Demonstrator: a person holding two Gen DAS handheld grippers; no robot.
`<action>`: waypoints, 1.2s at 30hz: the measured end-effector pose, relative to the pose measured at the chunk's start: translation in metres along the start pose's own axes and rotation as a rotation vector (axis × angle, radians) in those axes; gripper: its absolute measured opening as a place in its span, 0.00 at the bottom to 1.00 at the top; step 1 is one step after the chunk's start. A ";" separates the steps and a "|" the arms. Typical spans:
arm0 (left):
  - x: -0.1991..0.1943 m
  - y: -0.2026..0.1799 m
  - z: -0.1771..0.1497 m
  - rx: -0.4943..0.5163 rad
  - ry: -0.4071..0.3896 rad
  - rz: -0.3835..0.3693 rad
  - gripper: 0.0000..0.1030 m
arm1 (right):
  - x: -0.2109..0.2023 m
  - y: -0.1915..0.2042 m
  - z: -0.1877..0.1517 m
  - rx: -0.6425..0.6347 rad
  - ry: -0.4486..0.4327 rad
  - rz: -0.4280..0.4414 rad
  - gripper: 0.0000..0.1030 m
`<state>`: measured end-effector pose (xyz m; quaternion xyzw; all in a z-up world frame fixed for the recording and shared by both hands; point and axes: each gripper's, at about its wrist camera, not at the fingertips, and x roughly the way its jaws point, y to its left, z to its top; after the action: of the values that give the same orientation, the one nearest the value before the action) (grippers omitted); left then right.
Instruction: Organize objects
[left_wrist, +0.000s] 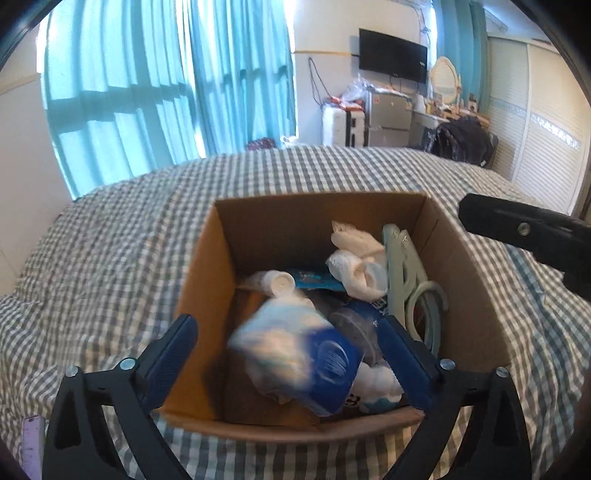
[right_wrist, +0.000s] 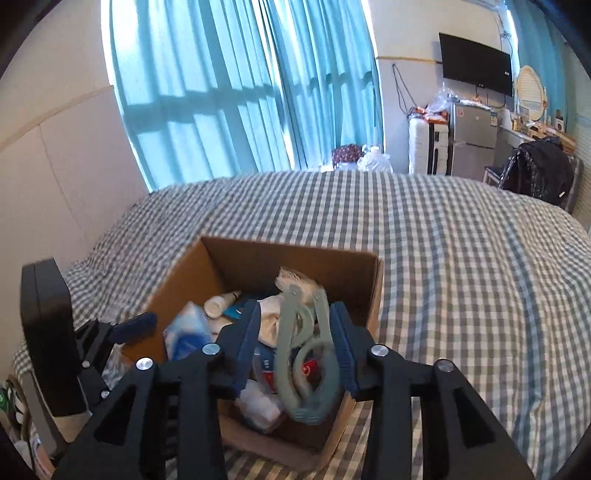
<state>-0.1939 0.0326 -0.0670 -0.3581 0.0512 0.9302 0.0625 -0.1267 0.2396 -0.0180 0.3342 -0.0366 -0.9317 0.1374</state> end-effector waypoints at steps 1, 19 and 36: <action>-0.005 0.002 0.001 -0.008 -0.001 -0.002 0.98 | -0.007 0.001 0.001 -0.006 -0.008 -0.006 0.41; -0.116 0.015 0.024 -0.068 -0.197 0.040 1.00 | -0.134 0.029 0.010 -0.058 -0.170 -0.090 0.70; -0.169 0.014 0.004 -0.081 -0.322 0.089 1.00 | -0.156 0.013 -0.038 -0.005 -0.240 -0.226 0.99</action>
<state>-0.0744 0.0063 0.0497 -0.2041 0.0187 0.9787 0.0143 0.0153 0.2715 0.0501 0.2223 -0.0126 -0.9745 0.0270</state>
